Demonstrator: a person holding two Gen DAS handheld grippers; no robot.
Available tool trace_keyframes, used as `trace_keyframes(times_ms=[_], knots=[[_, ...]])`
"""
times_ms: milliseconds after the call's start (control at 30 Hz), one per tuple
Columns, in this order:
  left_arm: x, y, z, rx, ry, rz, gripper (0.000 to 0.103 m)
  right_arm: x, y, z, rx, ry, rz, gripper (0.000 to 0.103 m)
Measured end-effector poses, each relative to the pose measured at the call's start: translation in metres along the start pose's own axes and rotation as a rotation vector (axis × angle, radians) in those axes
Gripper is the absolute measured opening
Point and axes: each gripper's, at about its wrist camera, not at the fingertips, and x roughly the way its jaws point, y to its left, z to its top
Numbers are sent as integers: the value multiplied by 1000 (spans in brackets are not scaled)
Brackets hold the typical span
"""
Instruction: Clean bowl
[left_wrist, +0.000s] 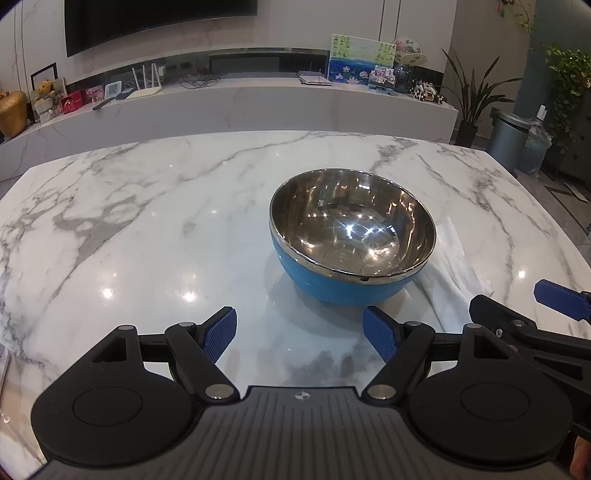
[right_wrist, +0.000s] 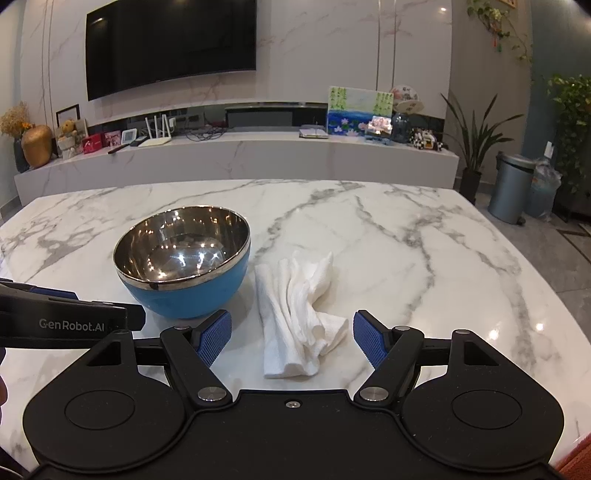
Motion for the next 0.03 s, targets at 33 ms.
trace_keyframes(times_ms=[33], knots=[[0,0,0,1,0,2,74,0,0,0,-1,1,0,71]])
